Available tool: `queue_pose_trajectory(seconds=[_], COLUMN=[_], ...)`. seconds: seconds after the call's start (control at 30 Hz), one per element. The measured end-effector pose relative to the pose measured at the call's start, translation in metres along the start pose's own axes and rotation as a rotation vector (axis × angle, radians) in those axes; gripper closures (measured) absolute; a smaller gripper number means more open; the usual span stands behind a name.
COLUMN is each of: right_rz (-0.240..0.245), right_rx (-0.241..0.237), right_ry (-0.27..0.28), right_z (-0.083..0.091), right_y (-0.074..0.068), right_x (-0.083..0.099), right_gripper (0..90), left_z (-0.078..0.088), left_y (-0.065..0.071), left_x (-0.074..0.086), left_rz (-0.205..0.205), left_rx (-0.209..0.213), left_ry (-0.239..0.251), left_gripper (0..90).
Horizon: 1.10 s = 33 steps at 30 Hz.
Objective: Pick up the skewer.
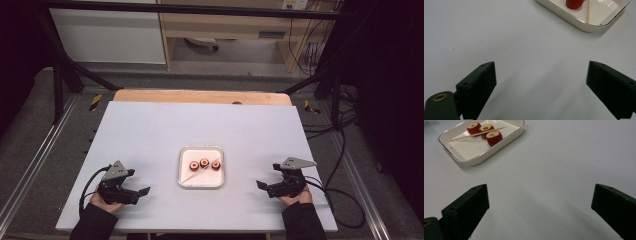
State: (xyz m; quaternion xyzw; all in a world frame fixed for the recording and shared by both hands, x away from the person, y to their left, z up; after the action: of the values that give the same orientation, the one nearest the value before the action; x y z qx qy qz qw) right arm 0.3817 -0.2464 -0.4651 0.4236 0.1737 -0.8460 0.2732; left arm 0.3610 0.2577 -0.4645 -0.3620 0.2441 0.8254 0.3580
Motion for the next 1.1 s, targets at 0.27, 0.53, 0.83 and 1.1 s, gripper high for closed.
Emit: queue_pose_trajectory(seconds=[0.27,0.53,0.83,1.1], right_rz=[0.003,0.003,0.006,0.011], right_rx=[0.003,0.011,0.008,0.006], right_ry=[0.001,-0.006,-0.024,-0.024], right_z=[0.001,0.000,-0.003,-0.003], right_y=[0.001,0.001,-0.001,-0.001], right_x=[-0.001,-0.001,-0.001,-0.001], right_gripper=[1.9,2.0,2.1,2.1], left_z=[-0.001,-0.003,-0.016,-0.039], left_y=[0.003,0.012,0.031,0.043], left_x=[-0.005,-0.018,-0.041,-0.063], left_rz=[-0.001,-0.015,-0.038,-0.039], left_rx=[0.002,0.008,0.030,0.046], left_ry=[-0.003,-0.012,-0.033,-0.075], left_gripper=[9.7,10.0,12.4,16.9])
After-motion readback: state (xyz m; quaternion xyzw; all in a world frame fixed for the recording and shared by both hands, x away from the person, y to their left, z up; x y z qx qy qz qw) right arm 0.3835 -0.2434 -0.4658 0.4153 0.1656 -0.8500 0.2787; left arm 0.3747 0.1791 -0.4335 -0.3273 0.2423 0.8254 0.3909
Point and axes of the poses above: each handheld gripper's, and its own axes: z roughly backward along the jaws, x roughly out of its underside, y roughly to its right, the point moved 3 cm from there along -z, roughly forward along the jaws, and after that the axes turned 7 degrees about x, right-handed, at the moved point
